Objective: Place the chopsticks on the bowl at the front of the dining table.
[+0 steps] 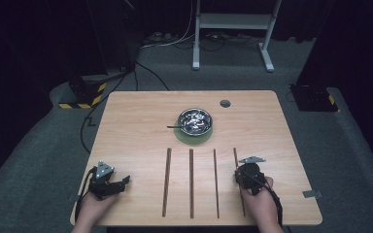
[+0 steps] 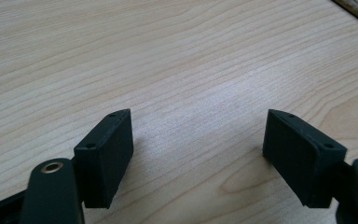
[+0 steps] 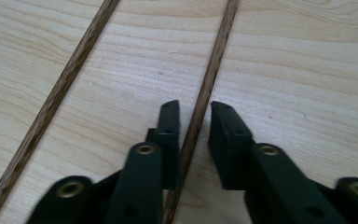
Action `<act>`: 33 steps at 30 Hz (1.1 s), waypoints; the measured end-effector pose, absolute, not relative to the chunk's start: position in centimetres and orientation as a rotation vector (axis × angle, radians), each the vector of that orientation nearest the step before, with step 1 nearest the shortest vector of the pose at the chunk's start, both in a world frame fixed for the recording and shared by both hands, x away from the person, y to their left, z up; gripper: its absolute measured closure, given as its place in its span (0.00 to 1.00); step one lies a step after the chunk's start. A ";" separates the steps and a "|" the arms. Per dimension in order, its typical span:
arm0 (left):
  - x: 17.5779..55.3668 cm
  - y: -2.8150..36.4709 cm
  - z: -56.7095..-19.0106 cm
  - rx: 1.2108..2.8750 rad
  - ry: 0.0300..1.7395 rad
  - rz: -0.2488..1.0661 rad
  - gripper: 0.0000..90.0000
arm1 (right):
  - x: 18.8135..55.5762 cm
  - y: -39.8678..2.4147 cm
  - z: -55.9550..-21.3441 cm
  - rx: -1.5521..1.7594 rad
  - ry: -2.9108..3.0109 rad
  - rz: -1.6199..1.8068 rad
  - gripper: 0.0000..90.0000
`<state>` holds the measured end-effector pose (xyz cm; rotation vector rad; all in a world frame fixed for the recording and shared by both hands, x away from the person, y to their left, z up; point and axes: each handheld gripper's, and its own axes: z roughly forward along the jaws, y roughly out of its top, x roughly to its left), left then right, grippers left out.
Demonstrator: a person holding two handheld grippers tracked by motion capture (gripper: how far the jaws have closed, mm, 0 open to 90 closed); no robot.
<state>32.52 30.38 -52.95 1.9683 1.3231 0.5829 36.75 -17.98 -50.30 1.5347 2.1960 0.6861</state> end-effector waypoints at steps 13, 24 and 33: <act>32.5 30.4 -53.0 1.968 1.323 0.583 0.27 | 36.5 -18.3 -50.2 1.548 2.203 0.695 0.93; 32.5 30.4 -52.9 1.968 1.323 0.582 0.27 | 36.9 -17.4 -48.2 1.497 2.176 0.749 0.94; 32.5 30.4 -52.9 1.975 1.322 0.586 0.27 | 37.2 -16.7 -46.8 1.448 2.149 0.795 0.94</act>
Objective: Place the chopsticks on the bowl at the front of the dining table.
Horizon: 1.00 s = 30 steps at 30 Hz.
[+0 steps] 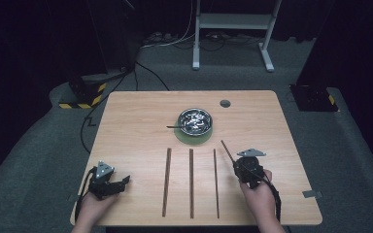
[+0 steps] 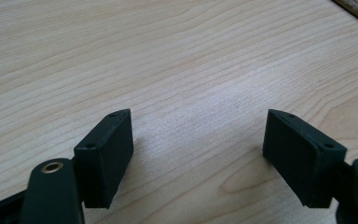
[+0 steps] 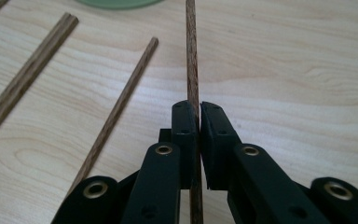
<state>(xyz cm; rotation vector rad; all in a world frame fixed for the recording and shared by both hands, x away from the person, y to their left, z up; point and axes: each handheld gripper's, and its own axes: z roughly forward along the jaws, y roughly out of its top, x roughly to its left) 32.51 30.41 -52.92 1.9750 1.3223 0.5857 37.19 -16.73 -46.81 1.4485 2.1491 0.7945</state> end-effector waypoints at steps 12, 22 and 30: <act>32.4 30.4 -52.9 1.969 1.321 0.582 0.27 | 38.4 -15.5 -44.5 1.399 2.138 0.863 0.94; 32.5 30.4 -53.0 1.969 1.317 0.581 0.27 | 39.7 -13.6 -43.5 1.365 2.125 0.908 0.94; 32.5 30.4 -52.9 1.972 1.314 0.580 0.27 | 41.5 -12.0 -43.2 1.365 2.121 0.930 0.94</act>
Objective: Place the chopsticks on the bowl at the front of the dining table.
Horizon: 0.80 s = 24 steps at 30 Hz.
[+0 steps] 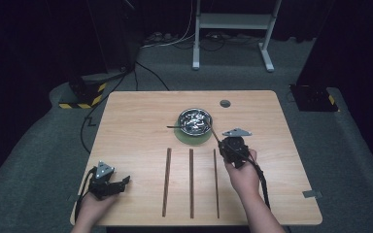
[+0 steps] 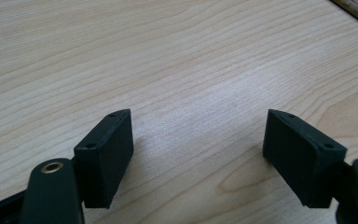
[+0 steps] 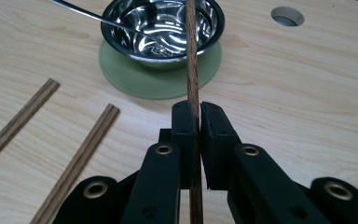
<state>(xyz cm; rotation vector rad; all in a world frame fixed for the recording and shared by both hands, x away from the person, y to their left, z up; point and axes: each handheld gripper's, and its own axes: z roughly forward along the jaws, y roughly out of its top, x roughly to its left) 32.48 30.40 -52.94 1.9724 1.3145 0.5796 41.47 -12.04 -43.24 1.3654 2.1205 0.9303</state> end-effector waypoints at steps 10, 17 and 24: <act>32.5 30.4 -52.9 1.974 1.310 0.577 0.27 | 44.2 -9.1 -43.3 1.343 2.144 0.910 0.94; 32.5 30.4 -52.9 1.982 1.305 0.576 0.27 | 46.6 -7.6 -43.9 1.341 2.143 0.886 0.94; 32.5 30.4 -52.9 1.974 1.308 0.574 0.27 | 48.6 -6.4 -44.0 1.335 2.127 0.901 0.94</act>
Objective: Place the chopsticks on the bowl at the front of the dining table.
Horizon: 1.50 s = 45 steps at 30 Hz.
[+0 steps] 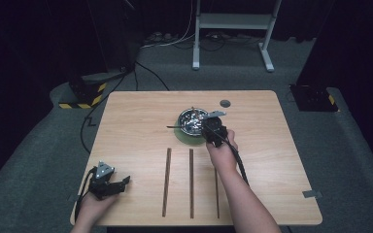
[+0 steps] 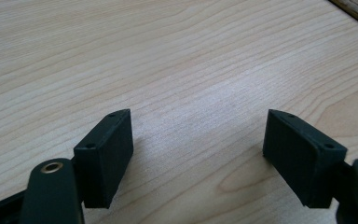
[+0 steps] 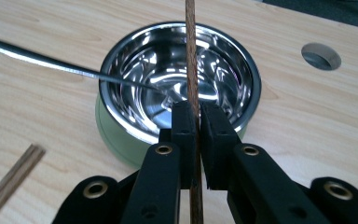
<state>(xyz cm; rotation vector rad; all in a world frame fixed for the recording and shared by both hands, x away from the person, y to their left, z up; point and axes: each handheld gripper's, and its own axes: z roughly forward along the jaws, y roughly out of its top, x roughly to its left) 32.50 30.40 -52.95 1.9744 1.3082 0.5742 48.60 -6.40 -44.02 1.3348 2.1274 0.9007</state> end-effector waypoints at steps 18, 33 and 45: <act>32.5 30.4 -52.9 1.979 1.301 0.573 0.27 | 52.7 -2.8 -45.0 1.359 2.121 0.919 0.94; 32.5 30.4 -53.0 1.981 1.295 0.571 0.27 | 54.1 -0.8 -45.7 1.360 2.128 0.897 0.94; 32.5 30.4 -53.0 1.981 1.295 0.571 0.27 | 53.9 -0.2 -46.5 1.348 2.140 0.886 0.94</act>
